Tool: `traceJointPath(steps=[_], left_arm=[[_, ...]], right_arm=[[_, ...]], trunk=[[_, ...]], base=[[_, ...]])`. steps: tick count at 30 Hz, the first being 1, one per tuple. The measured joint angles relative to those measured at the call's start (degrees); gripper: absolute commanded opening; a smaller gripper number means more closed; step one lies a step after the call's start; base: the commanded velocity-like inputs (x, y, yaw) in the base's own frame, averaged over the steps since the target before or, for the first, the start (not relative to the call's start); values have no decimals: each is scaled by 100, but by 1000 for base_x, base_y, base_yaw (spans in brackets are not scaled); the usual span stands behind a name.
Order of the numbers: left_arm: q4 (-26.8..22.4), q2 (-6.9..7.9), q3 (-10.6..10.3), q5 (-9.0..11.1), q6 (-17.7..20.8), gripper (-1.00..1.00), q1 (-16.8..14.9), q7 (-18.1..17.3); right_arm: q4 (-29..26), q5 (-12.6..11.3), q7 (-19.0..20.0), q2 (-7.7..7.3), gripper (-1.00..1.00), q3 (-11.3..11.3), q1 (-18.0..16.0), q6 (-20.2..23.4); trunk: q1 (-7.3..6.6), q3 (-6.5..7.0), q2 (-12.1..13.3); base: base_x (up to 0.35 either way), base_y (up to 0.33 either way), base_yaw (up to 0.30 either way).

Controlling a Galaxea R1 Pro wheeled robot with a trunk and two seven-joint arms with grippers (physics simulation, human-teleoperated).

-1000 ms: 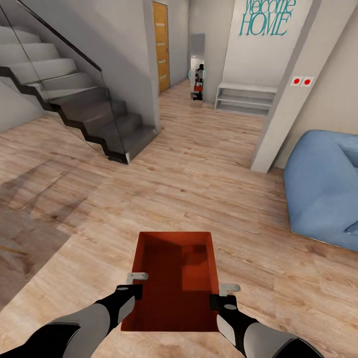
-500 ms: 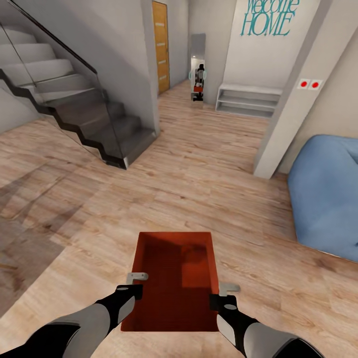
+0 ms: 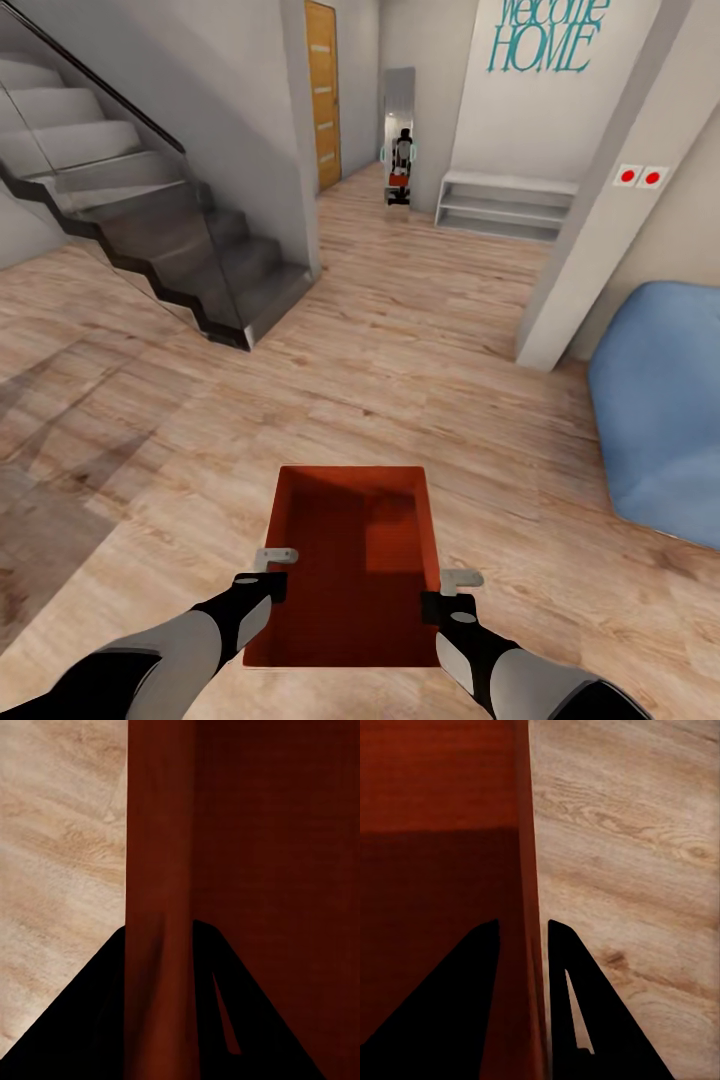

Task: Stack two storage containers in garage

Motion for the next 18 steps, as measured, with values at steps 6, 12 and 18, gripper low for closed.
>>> traceJointPath(steps=[6,12,18], left_arm=[[0,0,0,0,0,-100,0,0],[0,0,-2,1,0,-100,-1,0],[1,0,-3,1,-4,-100,-2,0]], right_arm=[[0,0,0,0,-100,0,0,1],[0,1,0,0,-100,-2,0,-1],[0,1,0,0,-100,-2,0,-4]], trunk=[[0,0,0],[0,0,0],[0,0,0]], base=[[322,0,0],[322,0,0],[322,0,0]])
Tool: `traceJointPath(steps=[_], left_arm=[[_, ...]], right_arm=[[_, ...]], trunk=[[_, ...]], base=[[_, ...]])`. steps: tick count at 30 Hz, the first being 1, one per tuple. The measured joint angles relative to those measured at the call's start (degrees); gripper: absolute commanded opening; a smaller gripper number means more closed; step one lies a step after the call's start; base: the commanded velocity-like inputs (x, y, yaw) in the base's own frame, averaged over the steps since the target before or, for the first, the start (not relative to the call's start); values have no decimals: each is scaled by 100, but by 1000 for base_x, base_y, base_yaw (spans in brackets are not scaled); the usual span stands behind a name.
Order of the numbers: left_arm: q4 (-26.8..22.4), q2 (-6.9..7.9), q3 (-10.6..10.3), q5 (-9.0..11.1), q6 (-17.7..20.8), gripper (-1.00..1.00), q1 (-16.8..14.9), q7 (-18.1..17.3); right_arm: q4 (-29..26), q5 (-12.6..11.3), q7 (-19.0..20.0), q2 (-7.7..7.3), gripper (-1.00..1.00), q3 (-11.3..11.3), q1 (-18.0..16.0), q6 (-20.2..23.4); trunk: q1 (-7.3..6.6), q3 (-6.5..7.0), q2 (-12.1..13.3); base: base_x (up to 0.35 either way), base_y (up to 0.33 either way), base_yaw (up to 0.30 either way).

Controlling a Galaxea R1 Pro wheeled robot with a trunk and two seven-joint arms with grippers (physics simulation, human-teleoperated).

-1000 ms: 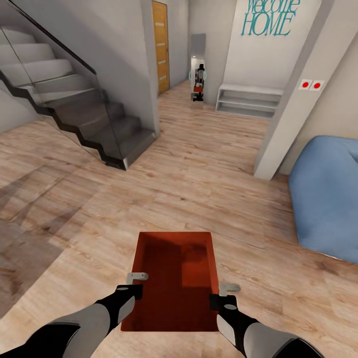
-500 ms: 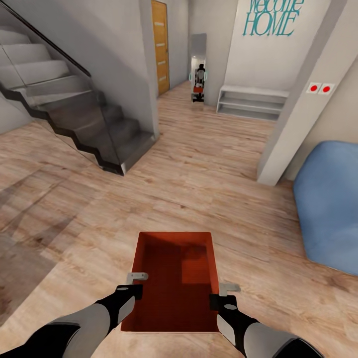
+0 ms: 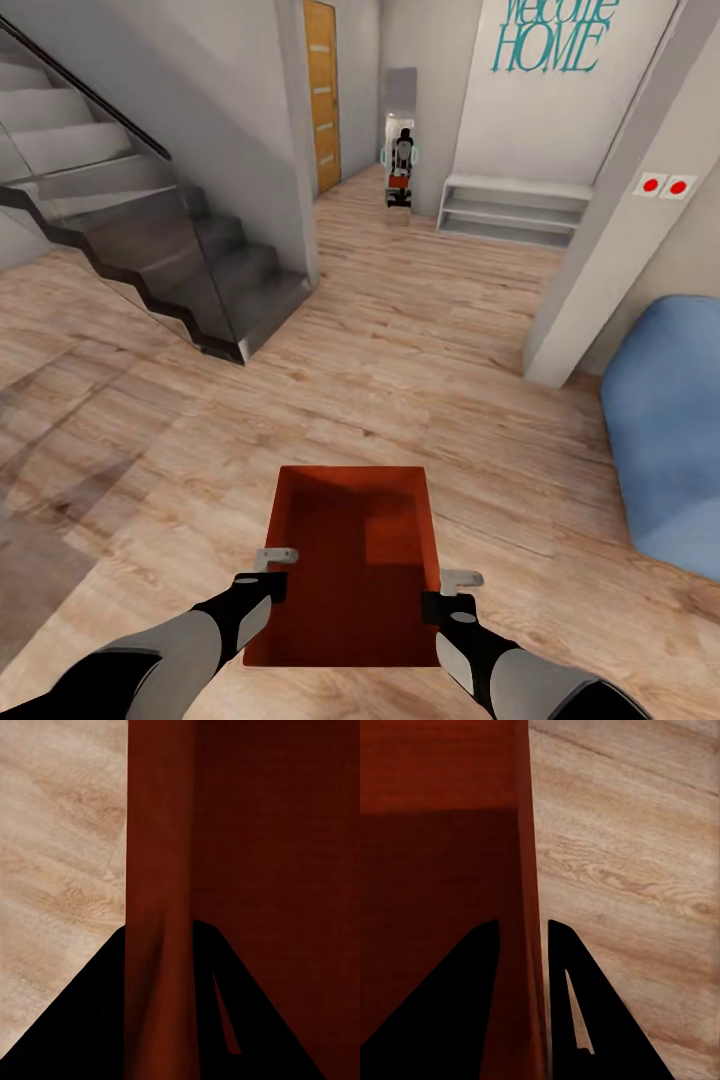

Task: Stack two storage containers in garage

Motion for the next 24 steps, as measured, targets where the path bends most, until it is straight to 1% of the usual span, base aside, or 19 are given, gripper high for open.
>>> traceJointPath(steps=[19,24], left_arm=[[-1,0,-4,3,4,-100,0,0],[-3,-1,-7,4,3,-100,-2,1]], right_arm=[[0,2,0,0,-100,-2,0,4],[-2,1,-1,-1,-100,-3,1,-1]], trunk=[[0,20,0],[0,20,0]], base=[[322,0,0],[322,0,-129]])
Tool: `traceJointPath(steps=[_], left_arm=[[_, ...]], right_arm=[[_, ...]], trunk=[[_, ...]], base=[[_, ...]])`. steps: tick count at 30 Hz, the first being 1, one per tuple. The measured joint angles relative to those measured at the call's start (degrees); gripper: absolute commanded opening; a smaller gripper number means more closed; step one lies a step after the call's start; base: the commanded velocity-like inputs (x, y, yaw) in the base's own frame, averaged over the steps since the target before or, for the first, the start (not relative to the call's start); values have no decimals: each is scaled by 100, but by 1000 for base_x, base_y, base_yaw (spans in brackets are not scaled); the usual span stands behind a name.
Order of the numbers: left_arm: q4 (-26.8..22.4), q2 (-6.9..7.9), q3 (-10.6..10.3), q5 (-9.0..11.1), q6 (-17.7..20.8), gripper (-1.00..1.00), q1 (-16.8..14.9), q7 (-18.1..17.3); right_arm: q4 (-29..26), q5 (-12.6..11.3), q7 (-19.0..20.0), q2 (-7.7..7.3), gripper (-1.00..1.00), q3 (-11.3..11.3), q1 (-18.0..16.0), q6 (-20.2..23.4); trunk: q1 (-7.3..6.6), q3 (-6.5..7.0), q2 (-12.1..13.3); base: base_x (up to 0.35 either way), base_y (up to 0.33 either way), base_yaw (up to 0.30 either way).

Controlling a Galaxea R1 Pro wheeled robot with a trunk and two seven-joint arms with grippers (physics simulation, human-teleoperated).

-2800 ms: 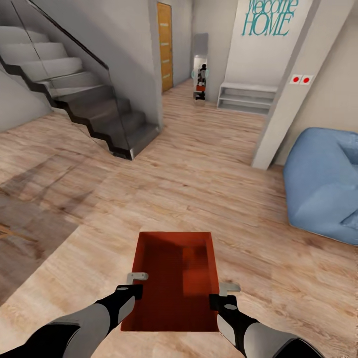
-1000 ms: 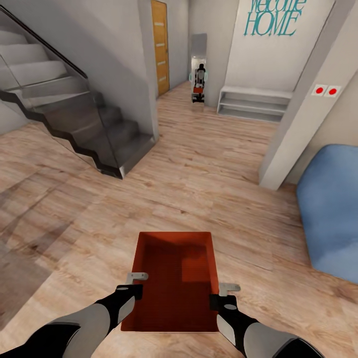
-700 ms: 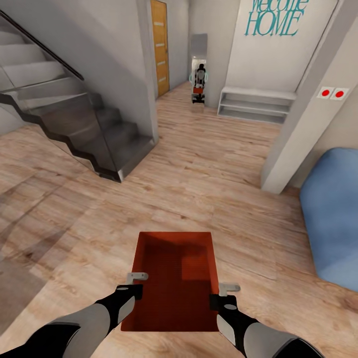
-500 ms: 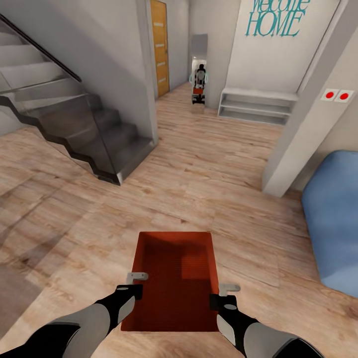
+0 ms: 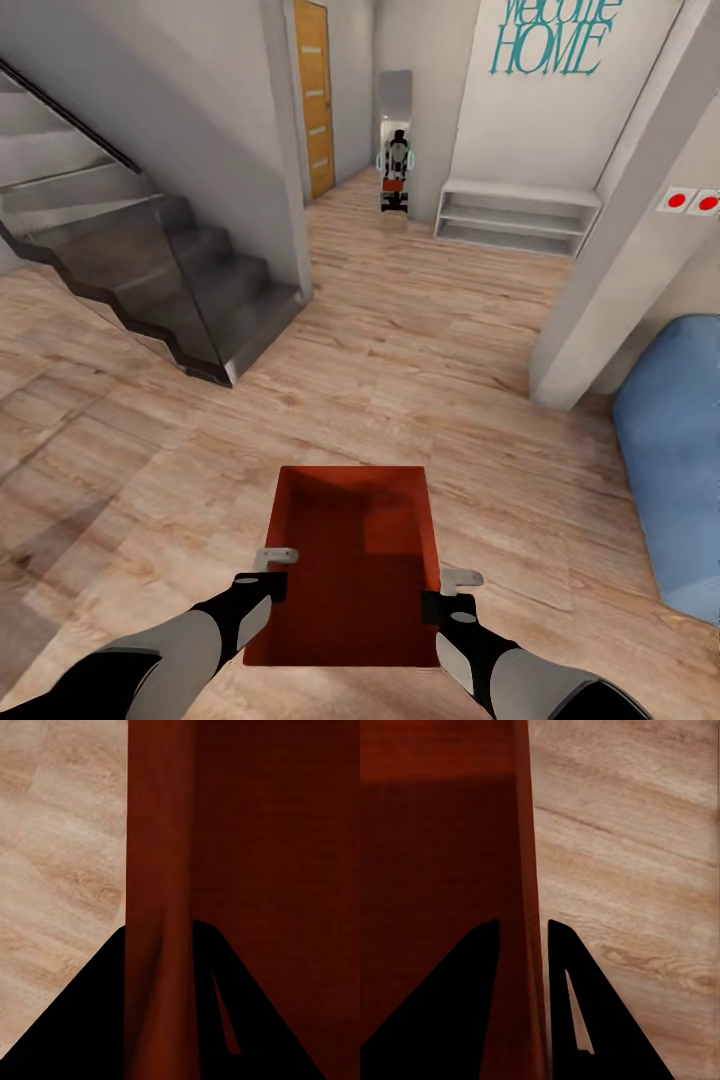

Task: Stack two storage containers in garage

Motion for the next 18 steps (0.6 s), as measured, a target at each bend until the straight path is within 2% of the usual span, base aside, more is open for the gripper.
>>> traceJointPath(steps=[8,18], left_arm=[[-1,3,1,-3,0,-100,3,-5],[-1,2,-1,0,1,-100,3,-2]], right_arm=[[8,0,-3,5,-100,-1,0,-6],[9,0,2,3,-100,-1,-1,-5]], trunk=[[0,0,0],[0,0,0]], base=[[322,0,-211],[322,0,-24]])
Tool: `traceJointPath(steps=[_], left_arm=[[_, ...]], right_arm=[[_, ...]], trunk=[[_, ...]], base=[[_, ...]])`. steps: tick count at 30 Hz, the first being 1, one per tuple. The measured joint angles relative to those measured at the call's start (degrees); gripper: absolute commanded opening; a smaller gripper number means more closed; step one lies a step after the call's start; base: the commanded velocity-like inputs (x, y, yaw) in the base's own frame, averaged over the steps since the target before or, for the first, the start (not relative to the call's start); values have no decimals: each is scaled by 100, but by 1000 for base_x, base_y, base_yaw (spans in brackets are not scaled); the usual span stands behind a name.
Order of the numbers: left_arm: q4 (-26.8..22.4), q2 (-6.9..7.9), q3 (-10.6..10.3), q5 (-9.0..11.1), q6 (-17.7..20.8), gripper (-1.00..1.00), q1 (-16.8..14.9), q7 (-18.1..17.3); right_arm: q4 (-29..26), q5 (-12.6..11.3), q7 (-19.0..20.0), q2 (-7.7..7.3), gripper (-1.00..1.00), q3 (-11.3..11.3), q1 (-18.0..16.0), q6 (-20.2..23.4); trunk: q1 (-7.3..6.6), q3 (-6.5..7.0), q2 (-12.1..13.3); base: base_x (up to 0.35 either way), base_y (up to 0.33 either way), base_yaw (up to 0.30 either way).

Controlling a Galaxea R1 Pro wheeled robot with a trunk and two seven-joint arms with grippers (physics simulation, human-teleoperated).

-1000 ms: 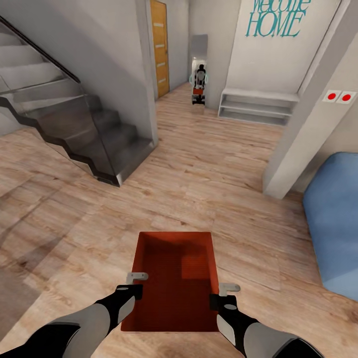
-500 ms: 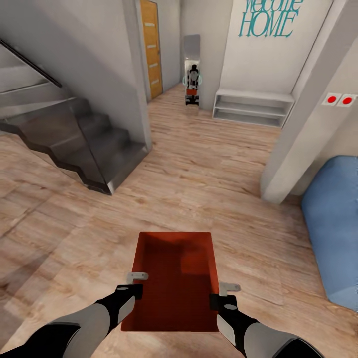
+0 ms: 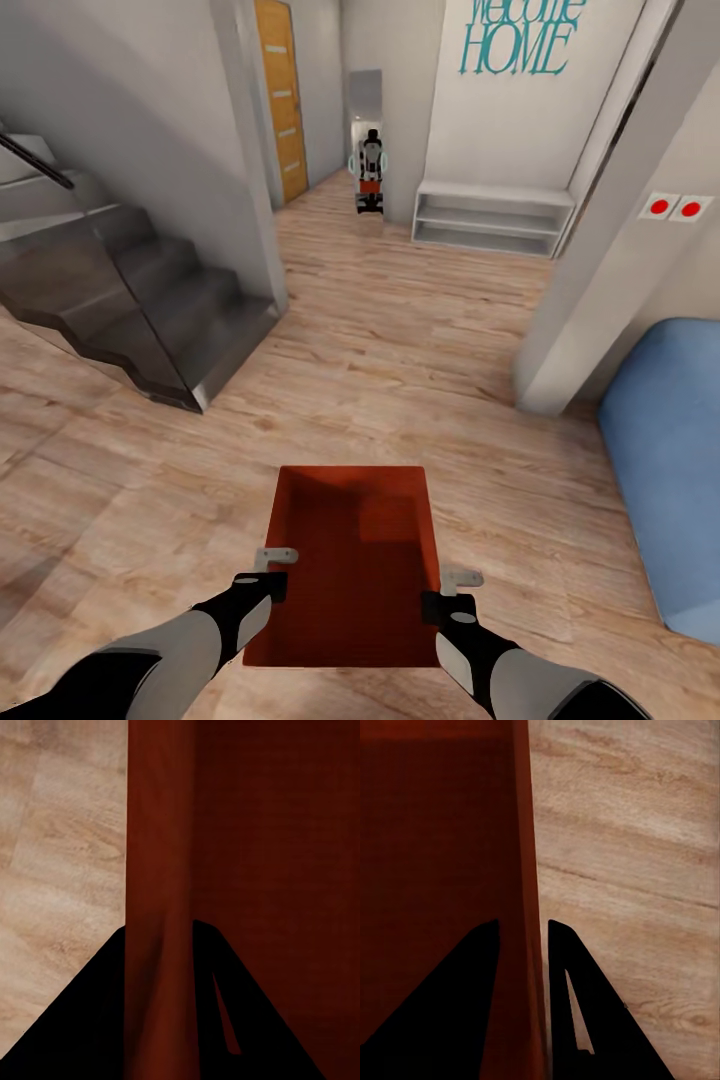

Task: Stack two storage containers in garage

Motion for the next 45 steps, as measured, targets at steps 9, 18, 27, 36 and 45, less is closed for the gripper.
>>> traceJointPath(steps=[9,18,27,36,45], left_arm=[[-2,0,-4,0,0,-100,-2,-1],[-5,8,-5,-1,-1,-100,-1,-12],[-6,8,-11,4,4,-100,-3,-12],[-5,14,-12,5,6,-100,-3,-21],[-6,13,-10,4,7,-100,-2,-17]], right_arm=[[0,-1,-1,1,-100,-3,0,-6],[2,-2,-12,9,-100,-1,0,-11],[1,-2,-13,9,-100,-4,0,-8],[0,-2,-23,15,-100,-2,1,-5],[1,-1,-21,15,-100,-3,0,-3]], trunk=[[0,0,0],[0,0,0],[0,0,0],[0,0,0],[0,0,0]], base=[[322,0,0],[322,0,0],[322,0,0],[322,0,-61],[322,0,-128]])
